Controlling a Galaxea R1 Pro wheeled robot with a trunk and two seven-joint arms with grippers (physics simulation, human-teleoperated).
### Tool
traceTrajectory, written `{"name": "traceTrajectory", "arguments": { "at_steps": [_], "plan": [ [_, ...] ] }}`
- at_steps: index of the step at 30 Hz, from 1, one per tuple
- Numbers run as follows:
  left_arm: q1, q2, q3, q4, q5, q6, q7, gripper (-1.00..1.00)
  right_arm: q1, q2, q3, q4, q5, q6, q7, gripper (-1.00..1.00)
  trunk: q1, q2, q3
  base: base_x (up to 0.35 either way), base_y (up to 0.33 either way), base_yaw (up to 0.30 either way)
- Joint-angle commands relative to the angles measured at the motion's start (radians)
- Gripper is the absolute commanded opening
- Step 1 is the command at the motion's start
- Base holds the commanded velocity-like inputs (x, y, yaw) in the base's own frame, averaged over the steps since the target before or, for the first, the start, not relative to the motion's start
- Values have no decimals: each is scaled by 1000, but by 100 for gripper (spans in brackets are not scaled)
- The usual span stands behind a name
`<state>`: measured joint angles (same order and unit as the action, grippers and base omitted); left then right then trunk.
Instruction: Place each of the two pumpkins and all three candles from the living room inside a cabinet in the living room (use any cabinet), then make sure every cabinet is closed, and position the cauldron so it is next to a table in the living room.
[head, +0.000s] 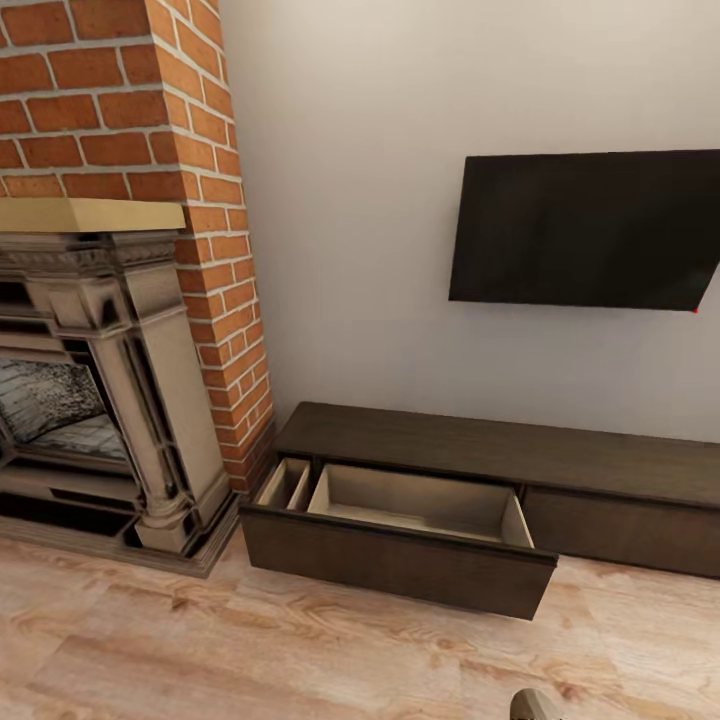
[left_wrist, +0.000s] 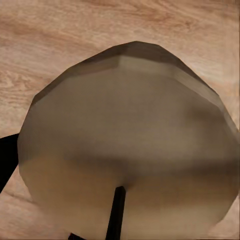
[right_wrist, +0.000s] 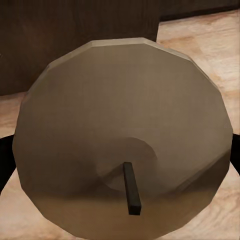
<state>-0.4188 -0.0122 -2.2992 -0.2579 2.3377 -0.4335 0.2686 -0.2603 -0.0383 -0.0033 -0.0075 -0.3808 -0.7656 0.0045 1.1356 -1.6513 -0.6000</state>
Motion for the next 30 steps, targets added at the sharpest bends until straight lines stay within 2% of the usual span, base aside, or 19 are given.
{"name": "traceTrajectory", "arguments": {
  "at_steps": [1,2,3,4,5,7,8,10,13,14,15,16,19,21,22,23,26,27,30],
  "plan": [
    [0,-123,2,112,19,2,9,-100,-1,-1,-5,-147,-8,3,-12,-100,0,-1,-1,0,0,0],
    [-84,-162,3,220,19,141,11,-100,-3,-17,-7,-371,-9,92,-91,-100,0,-1,-1,0,0,0],
    [-122,-162,3,226,19,191,15,-100,-4,-23,-7,-431,-8,152,-116,-100,0,-1,-1,0,0,0],
    [-217,-162,3,233,19,299,19,-100,-11,-31,-7,-595,-4,340,-185,-100,0,-1,-1,0,0,0],
    [-254,-162,4,234,19,338,19,-100,-20,-33,-7,-655,-2,420,-219,-100,0,-1,-1,0,0,0],
    [-320,-162,4,235,19,429,17,-100,-52,-34,-7,-754,-2,580,-282,-100,0,-1,-1,0,0,0],
    [-335,-162,4,236,19,453,16,-100,-63,-34,-7,-774,-2,619,-294,-100,0,-1,-1,0,0,0],
    [-397,-162,4,236,19,535,15,-100,-116,-35,-7,-828,-1,766,-327,-100,0,-1,-1,0,0,0],
    [-479,-162,4,236,19,598,15,-100,-209,-35,-7,-856,0,944,-344,-100,0,-1,-1,0,0,0],
    [-492,-162,4,236,19,607,15,-100,-224,-35,-6,-858,0,967,-345,-100,0,-1,-1,0,0,0],
    [-534,-162,5,236,19,648,15,-100,-267,-33,-4,-860,0,1023,-348,-100,0,-1,-1,0,0,0],
    [-548,-162,5,236,19,667,15,-100,-280,-33,-4,-860,0,1038,-349,-100,0,-1,-1,0,0,0],
    [-630,-162,7,237,19,792,15,-100,-347,-29,0,-857,-2,1119,-351,-100,0,-1,-1,0,0,0],
    [-669,-162,7,237,19,851,14,-100,-367,-24,3,-850,-2,1163,-351,-100,0,-1,-1,0,0,0],
    [-700,-162,9,237,19,917,14,-100,-378,-14,16,-846,0,1200,-355,-100,0,-1,-1,0,0,0],
    [-708,-162,10,237,19,937,13,-100,-380,-10,25,-846,3,1210,-359,-100,0,-1,-1,0,0,0],
    [-733,-162,16,236,19,995,0,-100,-386,5,104,-846,35,1251,-402,-100,0,-1,-1,0,0,0],
    [-736,-162,25,236,19,1001,-11,-100,-387,6,122,-845,40,1259,-412,-100,0,-1,-1,0,0,0],
    [-740,-162,103,235,19,1007,-44,-100,-388,9,147,-845,43,1270,-427,-100,0,-1,-1,0,0,0]
  ]
}}
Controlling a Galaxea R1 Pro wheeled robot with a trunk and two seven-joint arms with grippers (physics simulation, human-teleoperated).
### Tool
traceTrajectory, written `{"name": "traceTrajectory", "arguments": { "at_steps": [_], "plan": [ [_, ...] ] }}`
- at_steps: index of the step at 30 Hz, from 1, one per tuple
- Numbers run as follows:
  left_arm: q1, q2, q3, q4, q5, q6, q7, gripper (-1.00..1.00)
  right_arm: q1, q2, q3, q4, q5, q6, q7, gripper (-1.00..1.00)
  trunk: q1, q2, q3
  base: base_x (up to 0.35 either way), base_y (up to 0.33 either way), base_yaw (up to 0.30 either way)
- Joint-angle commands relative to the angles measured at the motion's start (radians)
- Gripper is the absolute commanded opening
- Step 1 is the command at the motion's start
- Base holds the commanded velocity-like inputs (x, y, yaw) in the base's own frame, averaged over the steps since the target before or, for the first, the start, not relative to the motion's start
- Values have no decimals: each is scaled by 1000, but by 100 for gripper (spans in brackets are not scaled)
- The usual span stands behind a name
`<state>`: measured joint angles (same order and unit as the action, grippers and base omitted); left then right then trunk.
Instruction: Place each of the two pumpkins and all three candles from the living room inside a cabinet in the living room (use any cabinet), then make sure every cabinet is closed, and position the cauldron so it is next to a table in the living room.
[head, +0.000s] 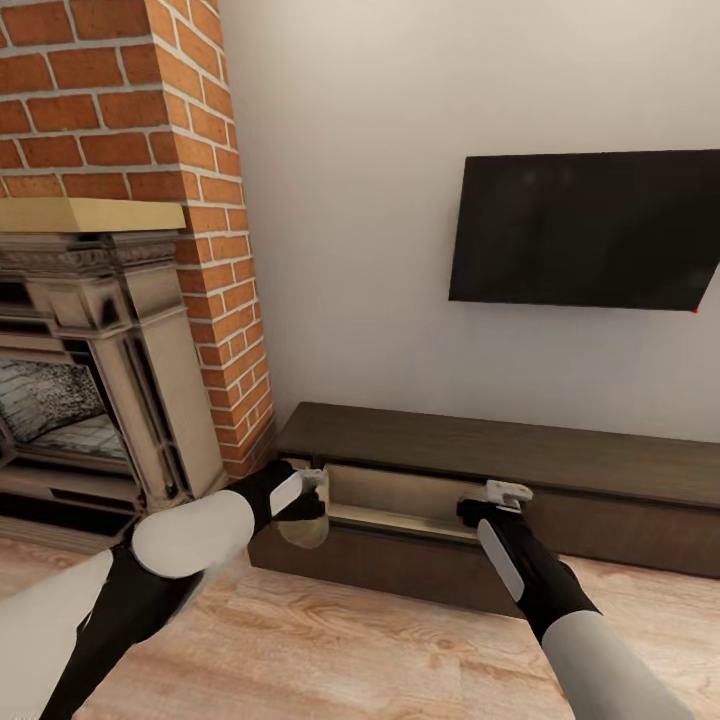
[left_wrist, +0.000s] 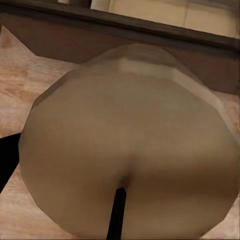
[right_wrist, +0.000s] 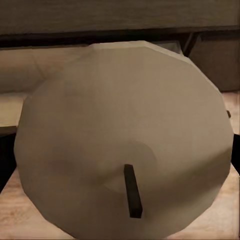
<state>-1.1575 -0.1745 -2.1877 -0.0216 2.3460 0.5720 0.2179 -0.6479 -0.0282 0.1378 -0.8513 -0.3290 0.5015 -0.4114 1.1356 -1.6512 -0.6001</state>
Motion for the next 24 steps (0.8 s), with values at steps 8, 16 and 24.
{"name": "traceTrajectory", "arguments": {
  "at_steps": [8,16,24],
  "plan": [
    [-4,0,45,-17,10,-44,164,-100,-1,1,14,0,-36,151,-12,-100,0,-1,-1,0,0,0],
    [-3,0,47,-477,10,-557,723,-100,-1,-1,14,0,-54,164,-12,-100,0,-1,-1,0,0,0],
    [-4,0,126,-692,-16,-680,851,-100,-1,1,14,0,-71,164,-11,-100,0,-1,-1,2,0,0]
  ]
}}
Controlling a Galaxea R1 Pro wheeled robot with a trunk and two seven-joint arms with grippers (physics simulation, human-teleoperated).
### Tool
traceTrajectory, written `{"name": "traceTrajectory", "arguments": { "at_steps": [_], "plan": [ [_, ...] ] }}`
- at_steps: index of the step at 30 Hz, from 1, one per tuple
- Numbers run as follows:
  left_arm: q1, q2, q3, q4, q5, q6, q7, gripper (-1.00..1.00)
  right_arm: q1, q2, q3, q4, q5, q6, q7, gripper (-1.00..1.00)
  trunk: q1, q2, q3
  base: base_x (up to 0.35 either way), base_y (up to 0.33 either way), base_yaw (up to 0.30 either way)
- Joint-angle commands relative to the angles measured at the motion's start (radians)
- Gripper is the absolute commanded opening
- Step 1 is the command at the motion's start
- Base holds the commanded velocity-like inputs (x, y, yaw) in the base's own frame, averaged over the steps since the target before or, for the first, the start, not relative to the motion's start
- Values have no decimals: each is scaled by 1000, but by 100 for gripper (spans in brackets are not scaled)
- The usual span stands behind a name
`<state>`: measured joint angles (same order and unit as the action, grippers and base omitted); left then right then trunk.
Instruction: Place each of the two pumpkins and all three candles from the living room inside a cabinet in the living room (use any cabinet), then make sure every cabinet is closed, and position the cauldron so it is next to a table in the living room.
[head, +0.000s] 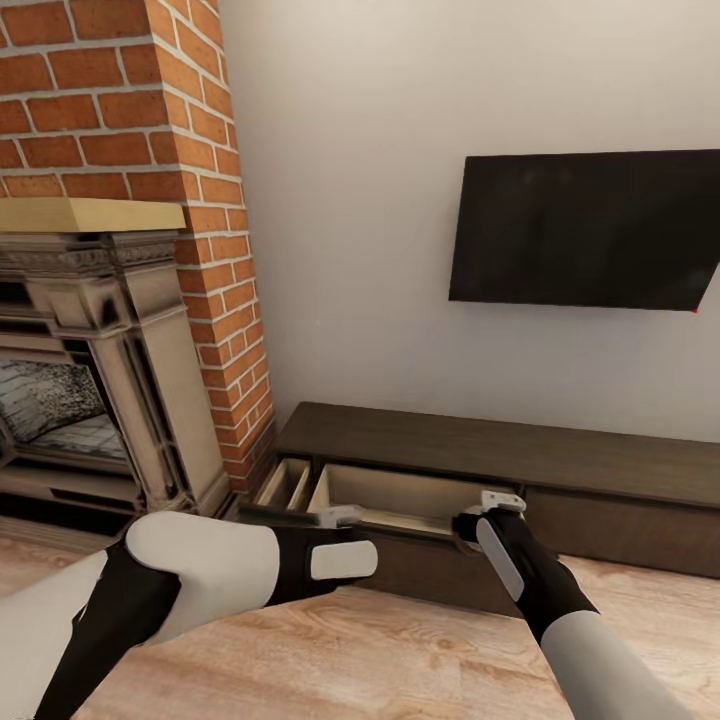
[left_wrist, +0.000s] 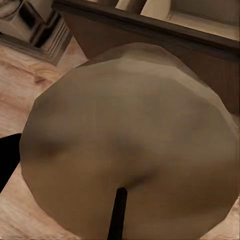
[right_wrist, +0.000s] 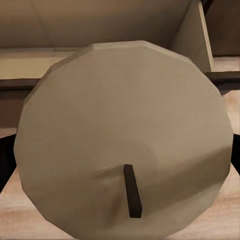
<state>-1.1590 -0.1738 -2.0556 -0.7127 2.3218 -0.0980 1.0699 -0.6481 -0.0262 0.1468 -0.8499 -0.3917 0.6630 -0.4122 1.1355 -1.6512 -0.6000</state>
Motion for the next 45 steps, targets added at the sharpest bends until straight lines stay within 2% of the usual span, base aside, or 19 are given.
{"name": "traceTrajectory", "arguments": {
  "at_steps": [1,4,7,13,14,16,17,18,19,21,22,25,29,30,31,32,35,45],
  "plan": [
    [-2,-1,11,-5,7,-9,0,-100,-1,-1,5,-2,-16,2,-11,-100,0,-1,-1,88,0,0],
    [-2,-1,32,-9,5,12,-1,-100,-1,-2,5,-4,-26,2,-11,-100,0,-1,-1,196,0,0],
    [-2,-1,40,-9,4,48,-10,-100,-1,-4,5,-5,-29,2,-11,-100,0,-1,-1,286,0,0],
    [-2,-1,44,-7,4,71,-15,-100,0,-6,6,-6,-30,4,-11,-100,0,-1,-1,320,0,0],
    [-2,-1,63,27,8,108,-71,-100,0,-8,5,-7,-30,33,-11,-100,0,-1,-1,329,0,0],
    [-2,-1,134,128,11,245,-216,-100,0,-9,4,-7,-30,58,-11,-100,0,-1,-1,329,0,0],
    [-2,-1,201,249,11,379,-364,-100,0,-9,4,-8,-30,65,-11,-100,0,-1,-1,330,0,0],
    [-2,-1,228,314,10,443,-437,-100,0,-9,4,-8,-30,67,-11,-100,0,-1,-1,330,0,0],
    [-2,-1,238,345,10,472,-470,-100,0,-9,4,-8,-30,68,-11,-100,0,-1,-1,330,0,0],
    [-2,-1,265,443,7,567,-592,-100,0,-9,4,-8,-30,71,-11,-100,0,-1,-1,330,0,0],
    [-2,-1,270,466,6,589,-625,-100,0,-9,4,-8,-30,75,-11,-100,0,-1,-1,330,0,0],
    [-2,-1,271,484,4,602,-651,-100,0,-9,4,-8,-30,89,-11,-100,0,-1,-1,330,0,0],
    [-2,-1,265,486,-9,579,-661,-100,0,-9,3,-4,-31,131,-10,-100,0,-1,-1,330,-43,0],
    [-2,-1,265,485,-33,576,-661,-100,-1,-8,2,-2,-30,146,-10,-100,0,-1,-1,323,-81,0],
    [-2,-1,265,485,-76,572,-663,-100,0,-8,0,0,-33,165,-10,-100,0,-1,-1,240,-88,0],
    [-1,-1,265,472,-108,532,-666,-100,-1,-9,-15,9,-63,200,-8,-100,0,-1,-1,69,-29,0],
    [-1,-1,265,436,-117,481,-666,-100,-1,-8,-30,21,-96,212,-6,-100,0,-1,-1,29,-12,0],
    [1,-1,265,420,-118,463,-661,-100,-1,-5,-37,23,-113,204,-6,-100,0,-1,-1,2,-1,0]
  ]
}}
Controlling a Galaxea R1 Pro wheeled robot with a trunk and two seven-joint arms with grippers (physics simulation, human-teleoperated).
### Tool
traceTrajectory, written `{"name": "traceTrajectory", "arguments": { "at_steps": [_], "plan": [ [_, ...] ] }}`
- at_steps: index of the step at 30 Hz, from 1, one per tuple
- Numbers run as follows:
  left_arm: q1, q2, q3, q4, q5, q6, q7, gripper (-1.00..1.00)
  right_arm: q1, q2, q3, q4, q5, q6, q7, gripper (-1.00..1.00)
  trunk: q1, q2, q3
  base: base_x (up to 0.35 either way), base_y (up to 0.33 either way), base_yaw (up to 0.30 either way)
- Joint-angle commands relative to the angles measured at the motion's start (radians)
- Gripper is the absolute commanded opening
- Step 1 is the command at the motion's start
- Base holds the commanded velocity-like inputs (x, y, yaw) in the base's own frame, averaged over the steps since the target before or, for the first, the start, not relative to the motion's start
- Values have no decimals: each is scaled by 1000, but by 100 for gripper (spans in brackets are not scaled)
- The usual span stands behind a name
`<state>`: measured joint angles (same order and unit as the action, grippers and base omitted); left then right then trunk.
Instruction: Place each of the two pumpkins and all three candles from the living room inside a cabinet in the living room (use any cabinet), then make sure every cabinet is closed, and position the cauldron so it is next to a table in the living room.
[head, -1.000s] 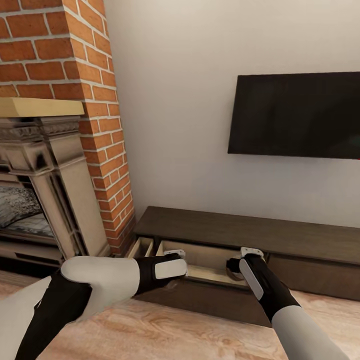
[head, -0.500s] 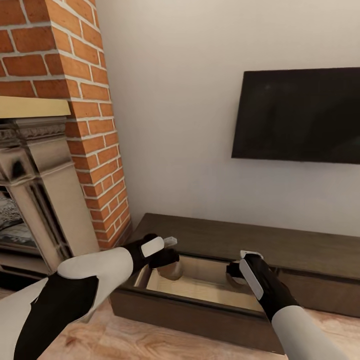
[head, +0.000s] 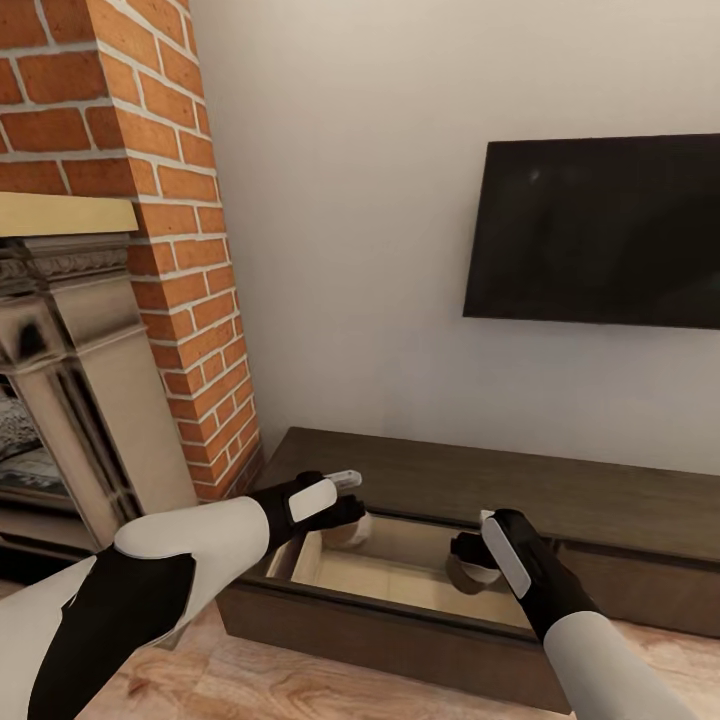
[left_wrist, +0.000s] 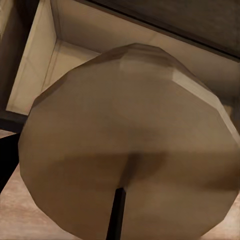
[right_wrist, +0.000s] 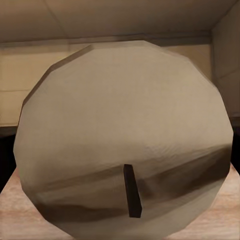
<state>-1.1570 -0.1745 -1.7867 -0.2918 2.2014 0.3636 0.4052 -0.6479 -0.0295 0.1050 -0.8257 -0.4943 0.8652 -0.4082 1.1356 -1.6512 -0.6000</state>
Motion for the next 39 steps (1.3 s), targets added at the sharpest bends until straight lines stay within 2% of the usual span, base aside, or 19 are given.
{"name": "traceTrajectory", "arguments": {
  "at_steps": [1,15,17,19,20,23,26,28,30,32,35,39],
  "plan": [
    [-1,0,-4,-1,3,2,4,-100,-1,-1,5,-1,-10,2,-9,-100,0,-1,-1,0,0,-19],
    [-1,0,-4,-1,1,1,3,-100,-1,0,19,19,-3,-29,-7,-100,0,-1,-2,41,0,-159],
    [-1,0,-4,-1,0,1,3,-100,0,1,40,39,-3,-68,-7,-100,0,-1,-2,280,0,-11],
    [-1,0,-4,-1,0,1,2,-100,-1,0,85,57,-3,-112,-7,-100,0,-1,-2,241,0,-4],
    [-1,0,-4,-1,0,1,1,-100,-1,1,128,71,-2,-138,-7,-100,0,-1,-2,74,0,-1],
    [-1,0,-4,-1,0,1,0,-100,-1,2,152,94,-1,-164,-7,-100,0,-1,-2,37,0,0],
    [-1,0,-4,-1,1,2,-2,-100,-1,1,165,117,3,-218,-7,-100,0,-1,-2,10,0,0],
    [-1,0,-4,-1,1,3,-2,-100,-1,0,189,123,10,-264,-6,-100,0,-1,-2,3,0,0],
    [-1,0,-4,-1,1,3,-1,-100,-1,1,245,151,15,-320,-6,-100,0,-1,-2,1,0,0],
    [-1,0,-4,0,1,3,1,-100,-2,2,298,231,17,-369,-2,-100,0,-1,-2,0,0,0],
    [-1,0,-4,0,1,3,3,-100,-4,1,318,281,18,-394,38,-100,8,-15,-8,0,0,0],
    [-1,0,-5,0,1,3,5,-100,-9,-1,323,298,19,-402,70,-100,23,-43,-21,0,0,0]
  ]
}}
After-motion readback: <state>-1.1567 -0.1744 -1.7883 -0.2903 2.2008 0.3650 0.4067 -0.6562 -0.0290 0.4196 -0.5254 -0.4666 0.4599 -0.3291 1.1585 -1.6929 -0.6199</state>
